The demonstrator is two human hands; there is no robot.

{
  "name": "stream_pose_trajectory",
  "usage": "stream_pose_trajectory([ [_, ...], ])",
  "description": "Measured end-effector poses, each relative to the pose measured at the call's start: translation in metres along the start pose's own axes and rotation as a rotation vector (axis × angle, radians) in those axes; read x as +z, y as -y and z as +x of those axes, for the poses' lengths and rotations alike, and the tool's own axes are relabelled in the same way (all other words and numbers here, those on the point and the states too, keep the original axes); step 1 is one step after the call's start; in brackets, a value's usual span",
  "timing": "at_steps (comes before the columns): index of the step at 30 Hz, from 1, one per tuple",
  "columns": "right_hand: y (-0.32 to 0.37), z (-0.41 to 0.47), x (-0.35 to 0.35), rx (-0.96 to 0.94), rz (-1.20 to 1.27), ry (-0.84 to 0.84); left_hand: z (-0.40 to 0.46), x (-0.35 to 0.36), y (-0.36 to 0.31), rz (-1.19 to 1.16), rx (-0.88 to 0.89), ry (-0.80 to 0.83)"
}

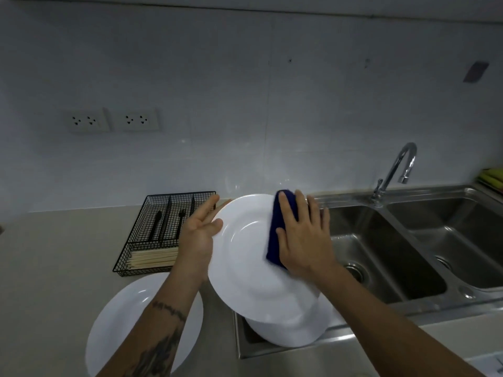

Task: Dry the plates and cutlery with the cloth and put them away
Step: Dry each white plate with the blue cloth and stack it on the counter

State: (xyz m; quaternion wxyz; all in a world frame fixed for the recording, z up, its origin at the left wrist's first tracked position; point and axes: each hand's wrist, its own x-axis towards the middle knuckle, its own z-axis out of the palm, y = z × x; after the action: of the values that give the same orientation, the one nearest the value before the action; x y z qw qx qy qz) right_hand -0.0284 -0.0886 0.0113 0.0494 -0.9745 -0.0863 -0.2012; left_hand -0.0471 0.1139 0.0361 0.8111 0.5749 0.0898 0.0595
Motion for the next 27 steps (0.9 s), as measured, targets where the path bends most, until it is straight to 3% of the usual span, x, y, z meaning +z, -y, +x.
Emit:
stream_pose_trajectory([
  [6, 0.024, -0.014, 0.009, -0.026, 0.096, 0.096, -0.005, 0.007, 0.007, 0.001, -0.027, -0.06],
  [11, 0.056, -0.035, -0.002, -0.39, 0.332, 0.197, 0.003, 0.01, -0.002, -0.045, -0.001, -0.082],
  [14, 0.04, -0.037, -0.008, -0.51, 0.339, 0.239, 0.003, -0.002, -0.008, -0.064, 0.008, -0.106],
  [20, 0.016, -0.006, -0.015, -0.339, 0.059, 0.088, -0.003, -0.009, -0.021, -0.011, 0.028, -0.018],
  [27, 0.018, 0.025, -0.035, -0.14, 0.237, -0.115, -0.015, -0.007, -0.026, -0.05, 0.047, 0.094],
])
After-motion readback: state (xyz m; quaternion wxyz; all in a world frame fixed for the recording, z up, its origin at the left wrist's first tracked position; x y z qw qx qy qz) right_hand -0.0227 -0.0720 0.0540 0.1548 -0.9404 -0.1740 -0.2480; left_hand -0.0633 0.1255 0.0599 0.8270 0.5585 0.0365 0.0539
